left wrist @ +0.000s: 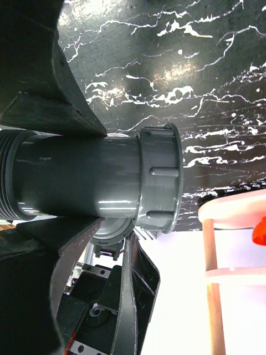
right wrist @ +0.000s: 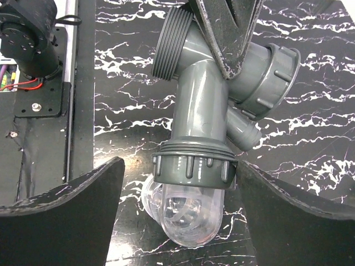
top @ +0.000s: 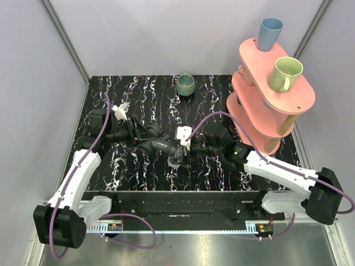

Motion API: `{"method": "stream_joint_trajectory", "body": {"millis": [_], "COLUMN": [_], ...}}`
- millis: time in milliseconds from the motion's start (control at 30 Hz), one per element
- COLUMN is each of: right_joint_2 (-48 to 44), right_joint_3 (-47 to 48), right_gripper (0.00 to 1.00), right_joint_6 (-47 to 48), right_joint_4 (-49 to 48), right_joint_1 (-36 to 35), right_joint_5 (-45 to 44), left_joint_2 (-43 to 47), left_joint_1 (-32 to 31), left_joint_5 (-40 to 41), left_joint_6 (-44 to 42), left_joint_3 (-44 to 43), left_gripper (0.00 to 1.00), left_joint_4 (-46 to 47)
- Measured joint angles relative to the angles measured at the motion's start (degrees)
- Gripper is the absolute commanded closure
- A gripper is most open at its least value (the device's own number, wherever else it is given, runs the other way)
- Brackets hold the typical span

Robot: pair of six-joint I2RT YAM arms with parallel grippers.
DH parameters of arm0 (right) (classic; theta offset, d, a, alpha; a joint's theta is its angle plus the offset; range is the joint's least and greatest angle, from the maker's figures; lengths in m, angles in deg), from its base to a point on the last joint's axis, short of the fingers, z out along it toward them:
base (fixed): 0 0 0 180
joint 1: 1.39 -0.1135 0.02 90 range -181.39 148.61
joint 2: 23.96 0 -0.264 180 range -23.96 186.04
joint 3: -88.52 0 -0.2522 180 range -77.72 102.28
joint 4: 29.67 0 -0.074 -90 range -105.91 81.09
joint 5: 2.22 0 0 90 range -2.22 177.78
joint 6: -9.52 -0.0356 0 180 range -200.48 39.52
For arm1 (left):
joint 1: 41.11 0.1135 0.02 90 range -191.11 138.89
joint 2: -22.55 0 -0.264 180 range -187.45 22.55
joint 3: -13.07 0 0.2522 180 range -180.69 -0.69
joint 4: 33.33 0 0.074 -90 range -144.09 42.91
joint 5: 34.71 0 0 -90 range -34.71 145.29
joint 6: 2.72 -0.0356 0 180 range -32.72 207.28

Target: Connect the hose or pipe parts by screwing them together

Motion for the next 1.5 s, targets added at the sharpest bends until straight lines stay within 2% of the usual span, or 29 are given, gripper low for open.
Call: {"method": "stream_joint_trajectory", "body": {"millis": [233, 267, 300, 400, 500, 667, 767, 933, 1167, 1333, 1367, 1400, 1500], "right_joint_2": [3.2, 3.6, 4.1, 5.0, 5.0, 4.9, 4.8, 4.8, 6.9, 9.4, 9.9, 10.3, 10.3], "right_joint_3": [0.0, 0.0, 0.0, -0.6, -1.8, -2.0, -2.0, -1.8, 3.4, 4.1, 4.2, 4.2, 4.2], "right_gripper": [0.14, 0.18, 0.32, 0.6, 0.75, 0.87, 0.89, 0.87, 0.87, 0.56, 0.49, 0.35, 0.16], "right_joint_6": [-0.6, -1.1, -1.6, -4.1, -7.6, -13.1, -19.9, -34.8, -49.8, -61.4, -63.2, -64.4, -65.2], "right_joint_4": [-1.4, -1.7, -2.1, -4.4, -6.8, -8.2, -9.9, -14.6, -13.5, -16.8, -17.2, -17.3, -15.8], "right_joint_1": [0.0, 0.0, 0.0, 0.0, 0.0, 0.9, 4.4, 11.1, 14.5, 16.2, 16.5, 16.7, 17.0], "right_joint_5": [-1.6, -2.0, -2.5, -3.4, -4.5, -4.0, 0.7, 11.9, 20.3, 26.0, 26.9, 27.6, 27.1], "left_joint_2": [0.4, 0.6, 0.7, 1.4, 2.7, 4.3, 4.3, 6.6, 9.2, 11.7, 12.1, 12.3, 12.2], "left_joint_1": [0.2, 0.2, 0.2, 0.2, 0.5, 1.2, 1.3, 1.3, 1.5, 1.5, 1.5, 1.5, 1.4], "left_joint_5": [1.7, 1.7, 1.7, 1.3, 1.2, -0.3, -2.0, -5.3, -6.1, -6.0, -5.9, -5.9, -6.0], "left_joint_6": [0.3, 0.4, 0.4, 0.4, 1.3, 5.5, 7.1, 11.7, 17.7, 16.9, 16.4, 16.0, 14.6], "left_joint_3": [1.3, 1.4, 1.7, 3.1, 5.4, 10.1, 11.5, 15.8, 19.2, 19.9, 19.9, 19.8, 18.3], "left_gripper": [1.0, 1.0, 1.0, 1.0, 1.0, 1.0, 1.0, 1.0, 1.0, 1.0, 1.0, 1.0, 1.0], "left_joint_4": [-0.3, -0.2, 0.1, 2.1, 5.0, 14.9, 21.1, 38.1, 54.7, 57.0, 56.2, 55.2, 49.5]}}
